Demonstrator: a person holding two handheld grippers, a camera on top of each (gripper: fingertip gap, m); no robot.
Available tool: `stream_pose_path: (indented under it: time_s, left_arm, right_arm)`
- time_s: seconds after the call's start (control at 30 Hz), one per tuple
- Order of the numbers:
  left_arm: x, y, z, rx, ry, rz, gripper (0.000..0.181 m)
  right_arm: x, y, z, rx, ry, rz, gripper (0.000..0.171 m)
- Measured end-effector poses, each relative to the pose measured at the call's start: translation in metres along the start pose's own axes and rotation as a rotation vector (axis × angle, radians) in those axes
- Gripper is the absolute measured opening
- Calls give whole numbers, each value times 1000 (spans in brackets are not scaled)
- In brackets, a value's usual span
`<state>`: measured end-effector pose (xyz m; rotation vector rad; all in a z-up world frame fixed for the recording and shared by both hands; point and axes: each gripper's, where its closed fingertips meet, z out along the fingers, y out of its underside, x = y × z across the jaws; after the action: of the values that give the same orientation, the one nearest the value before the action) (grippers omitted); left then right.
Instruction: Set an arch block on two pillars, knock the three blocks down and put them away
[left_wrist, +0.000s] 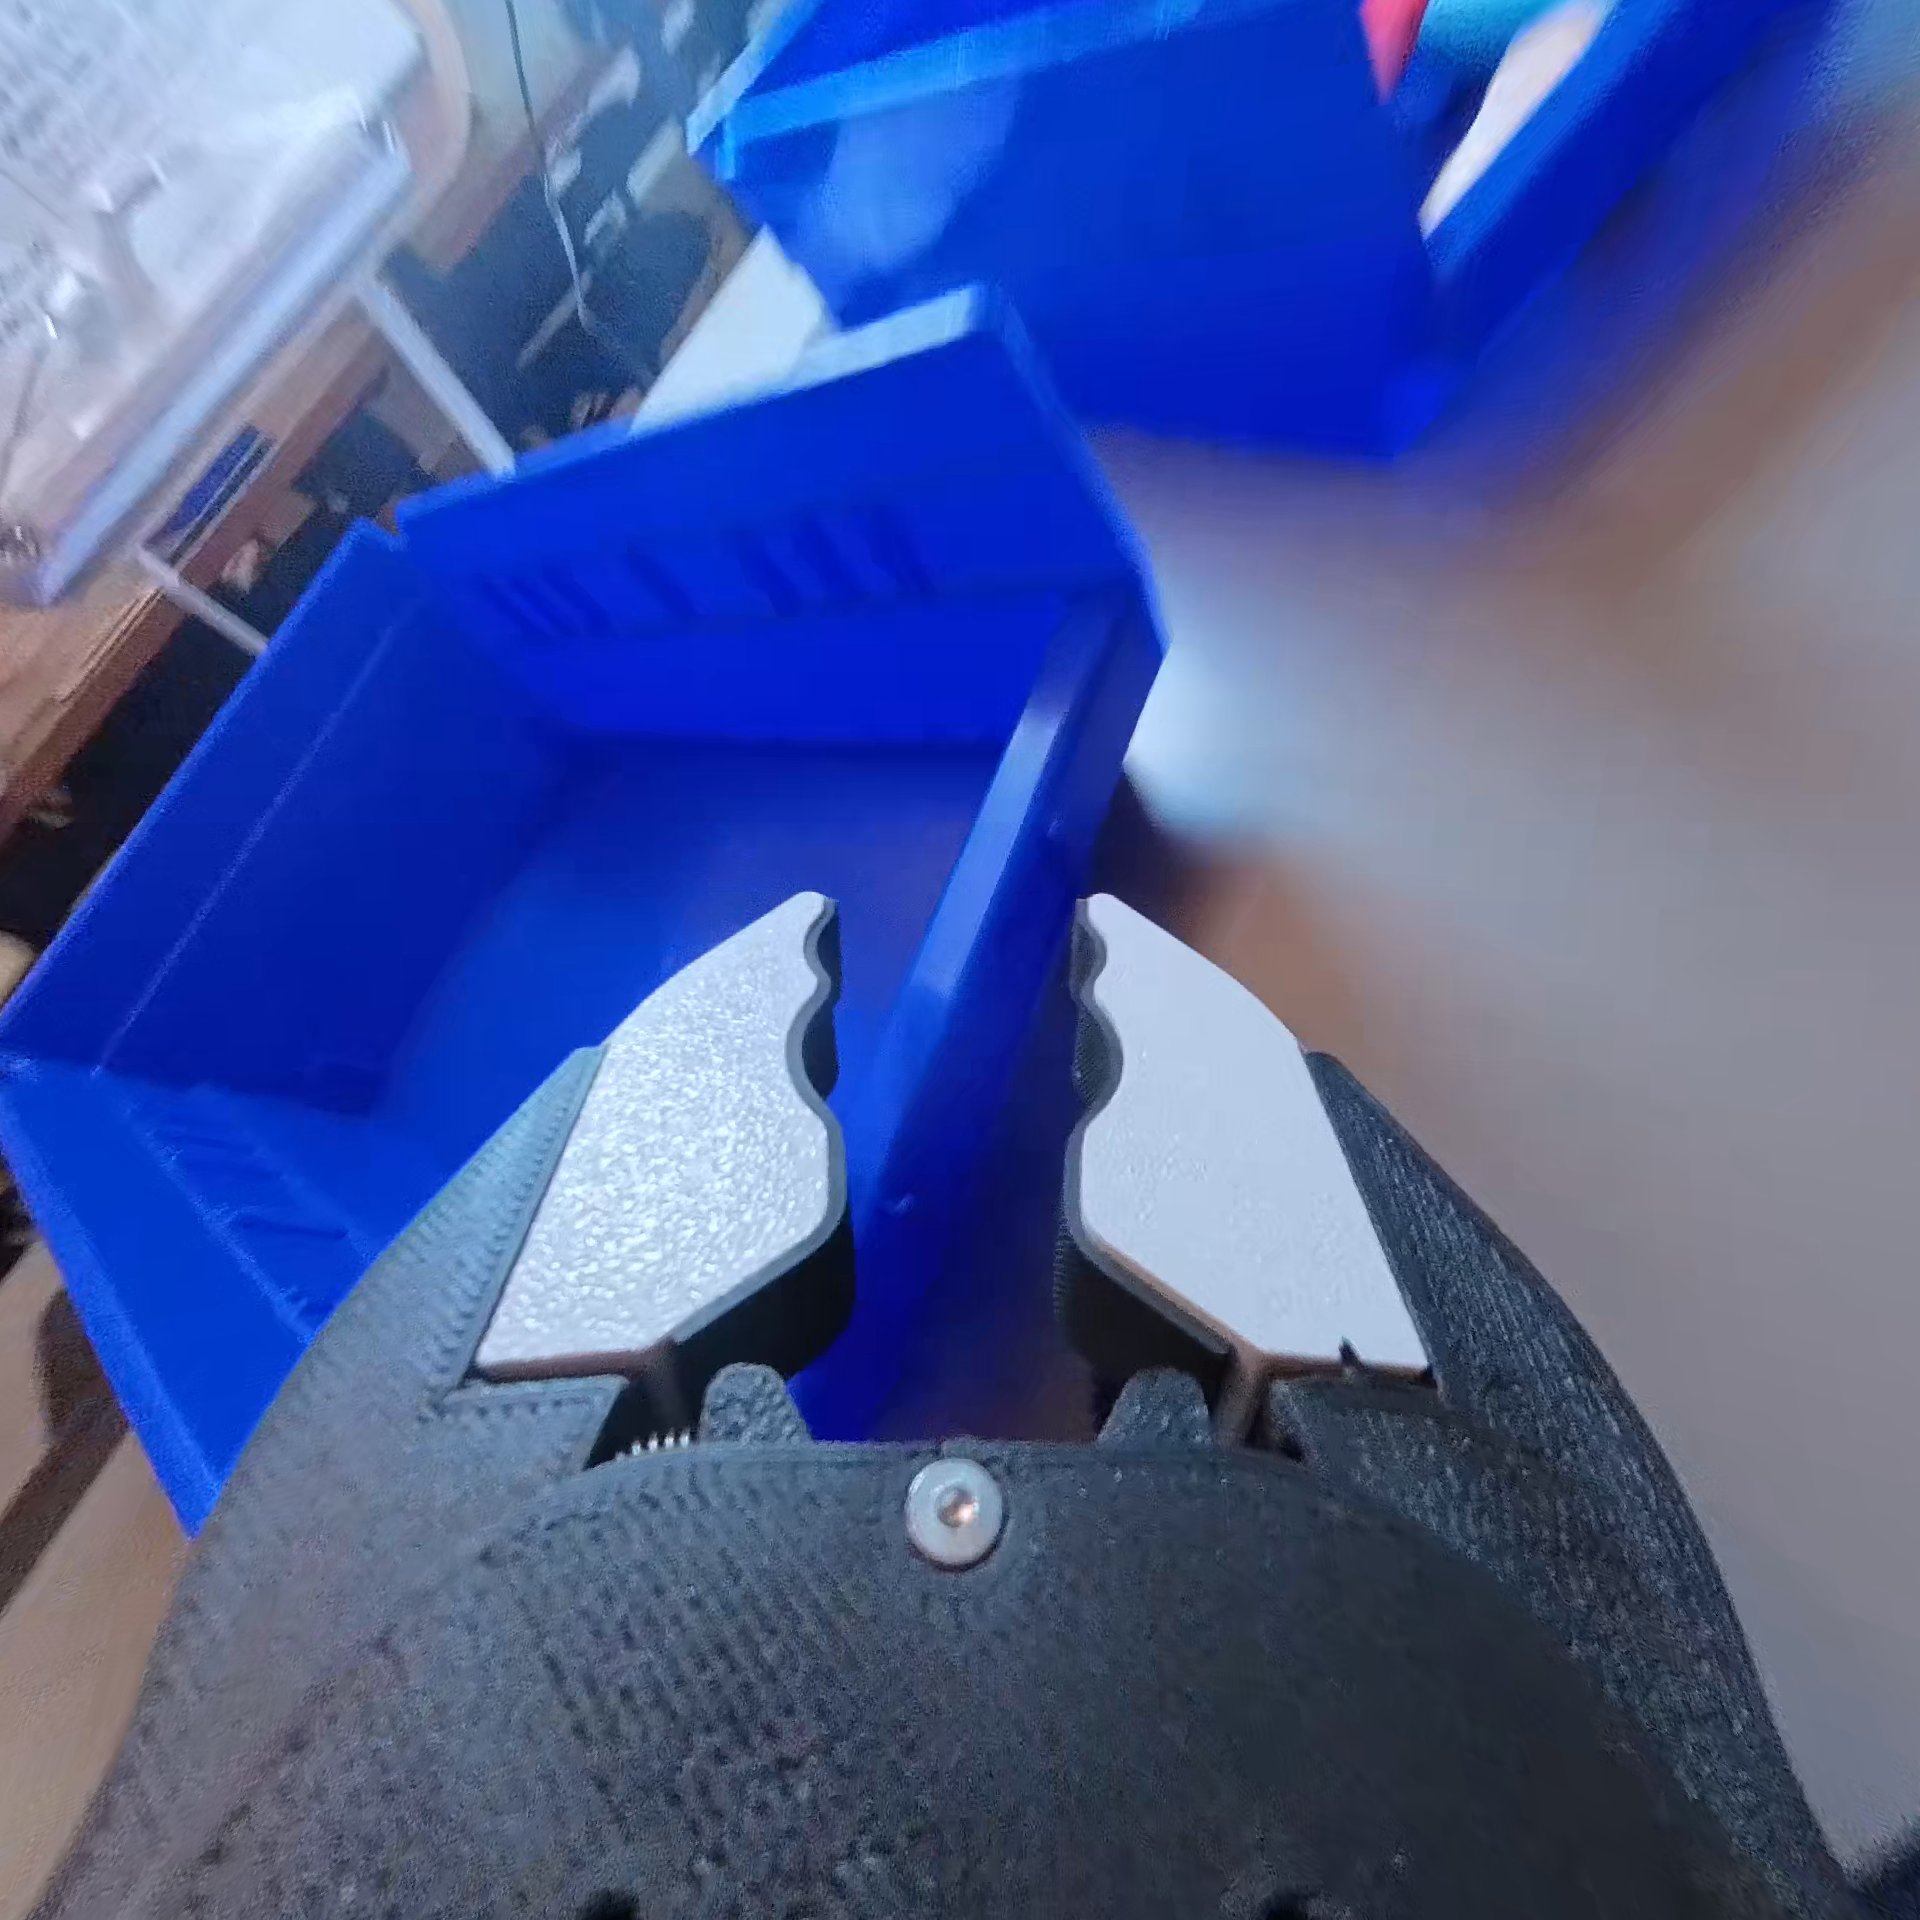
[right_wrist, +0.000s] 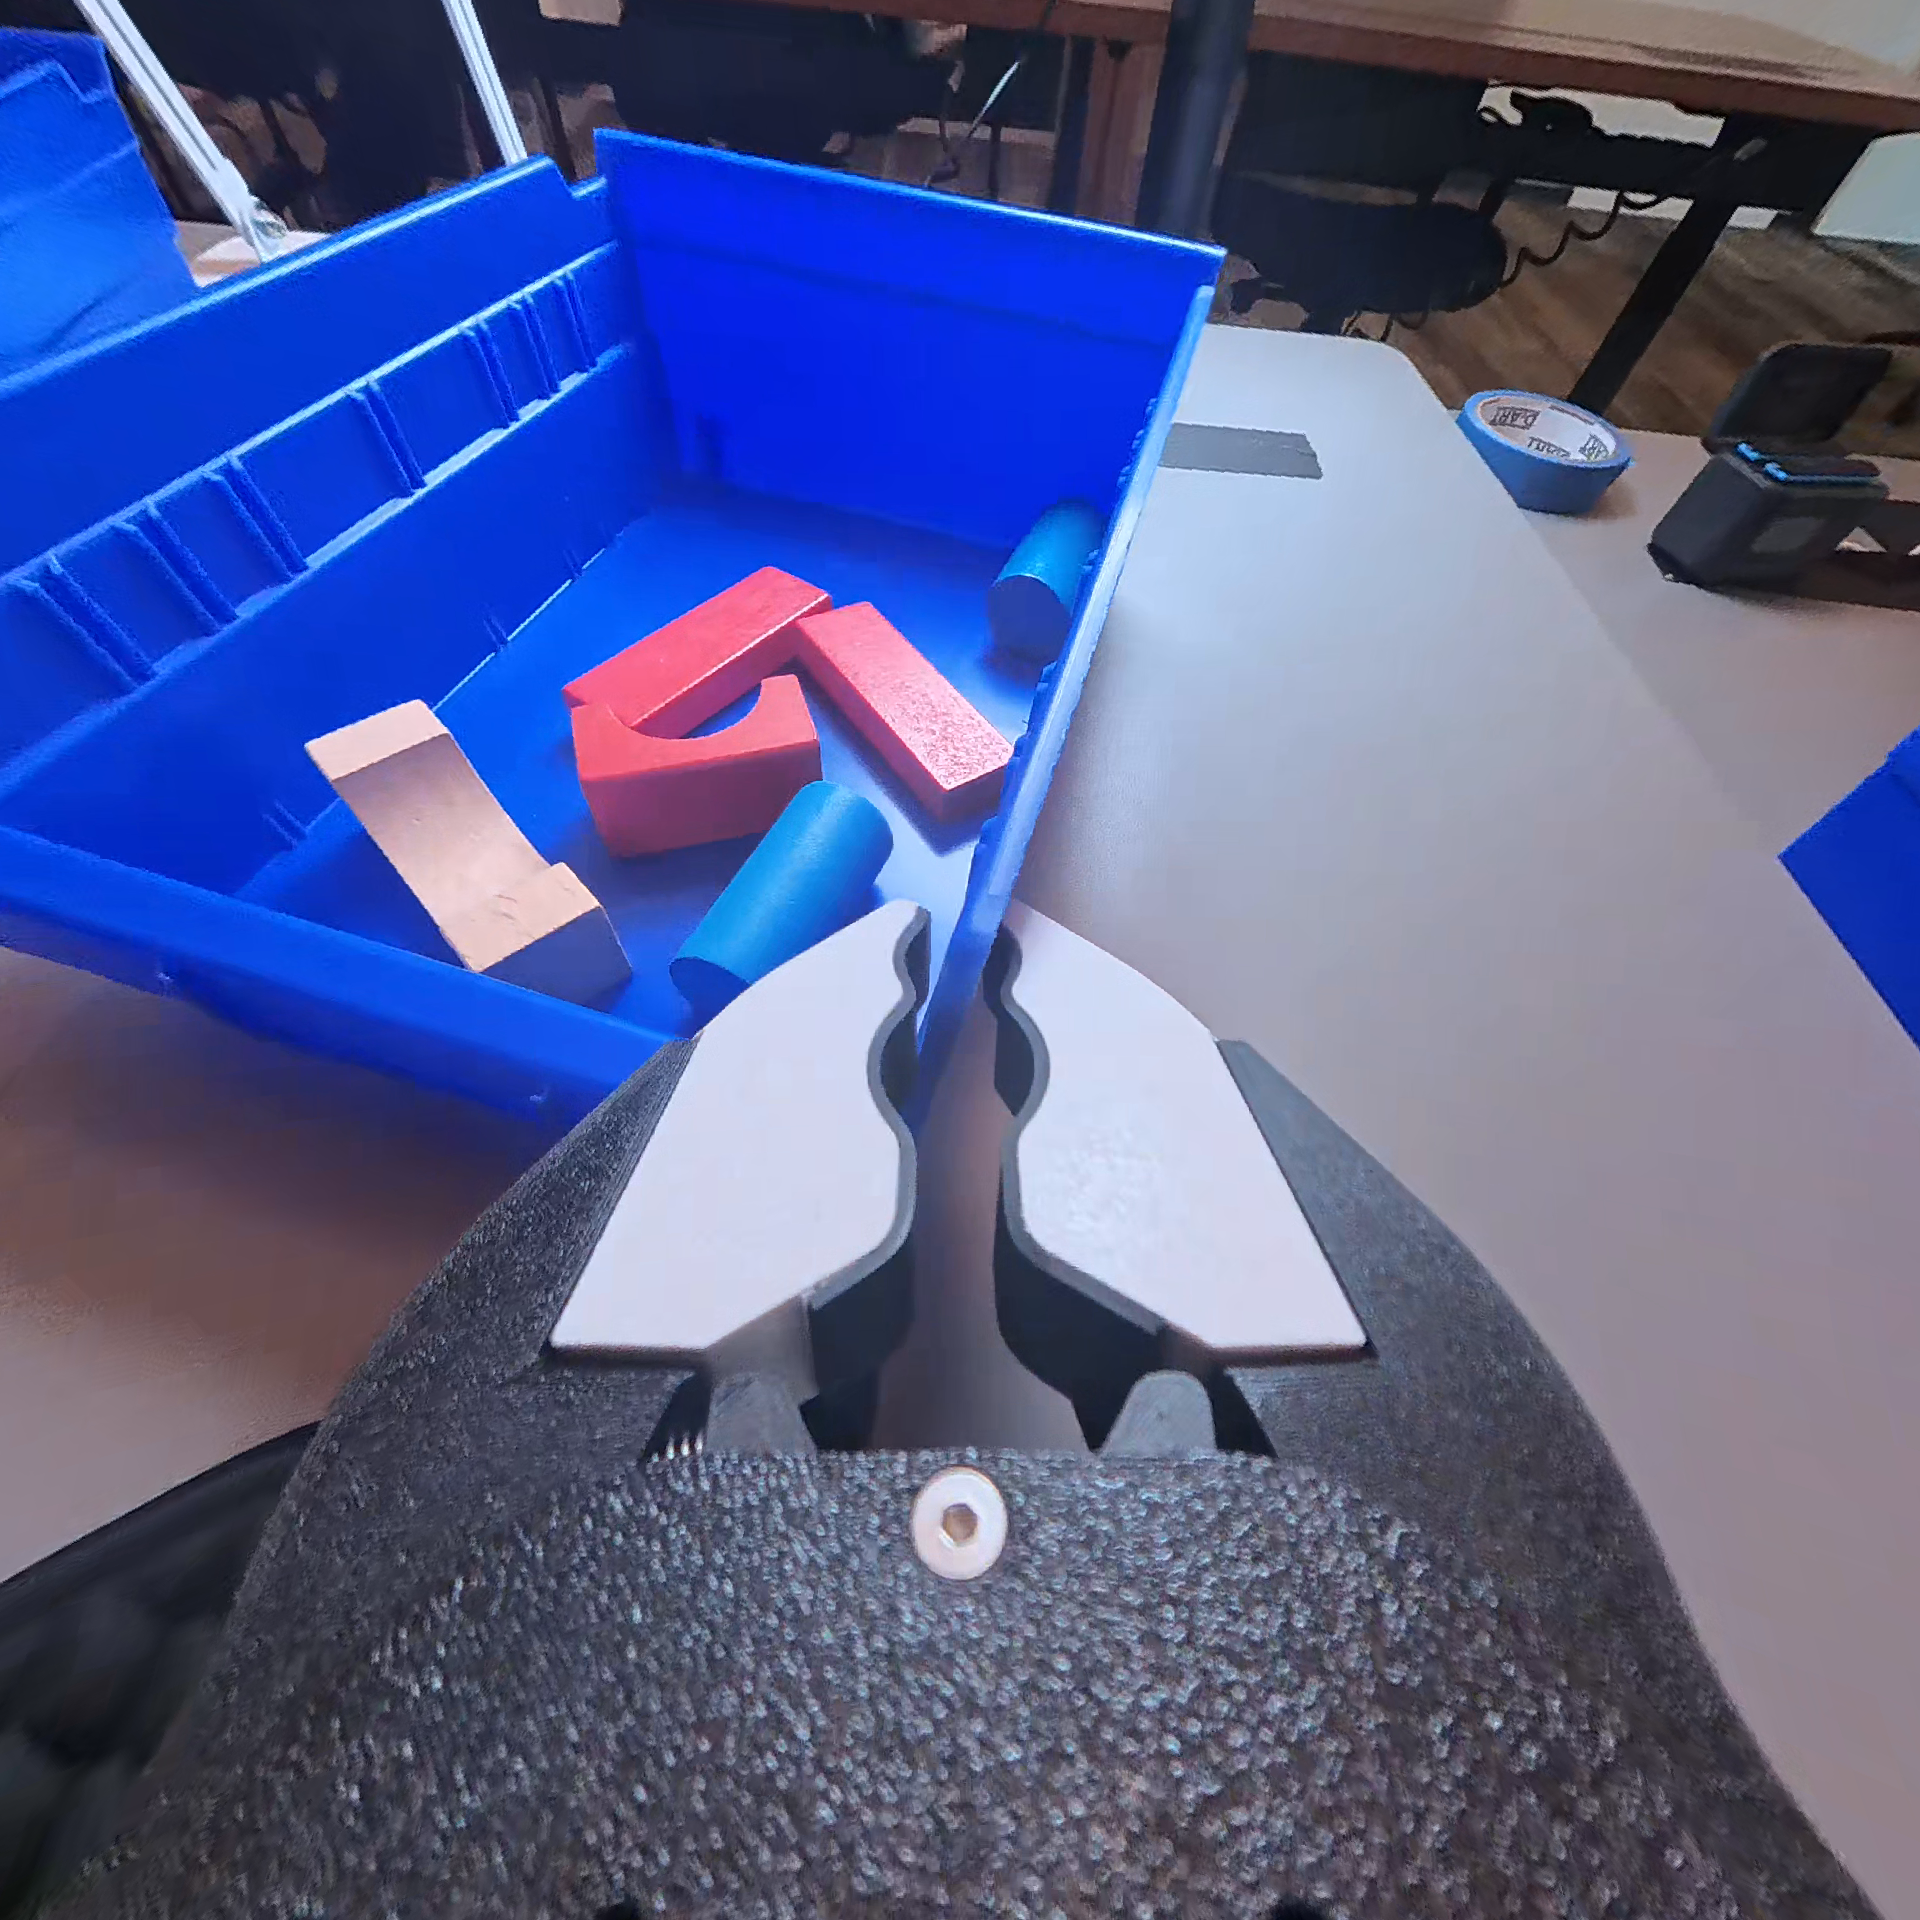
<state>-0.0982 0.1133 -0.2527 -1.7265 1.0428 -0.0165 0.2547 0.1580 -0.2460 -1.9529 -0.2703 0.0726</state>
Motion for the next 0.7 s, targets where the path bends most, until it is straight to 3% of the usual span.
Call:
stream_pose_path:
  time_s: [0.1, 0.2, 0.33, 0.53, 0.6, 0.7]
  left_arm:
    - [14, -38, -20, 109, 54, -117, 38]
    - [53, -56, -20, 138, 267, -290, 38]
    - [101, -68, 4, 90, 449, -404, 62]
    - [127, -90, 48, 35, 414, -322, 71]
    - [132, -96, 60, 27, 383, -285, 64]
    - [119, -93, 71, 9, 257, -190, 24]
  right_arm:
    - [0, 0, 0, -3, 3, -2, 9]
    - [-1, 1, -2, -8, 2, -6, 9]
    - [-3, 5, -11, -10, 12, -8, 8]
    - [-13, 5, -24, -1, 2, -12, 9]
    - [-16, 4, -28, 11, 8, -25, 8]
    - [-11, 1, -39, 47, 31, -26, 7]
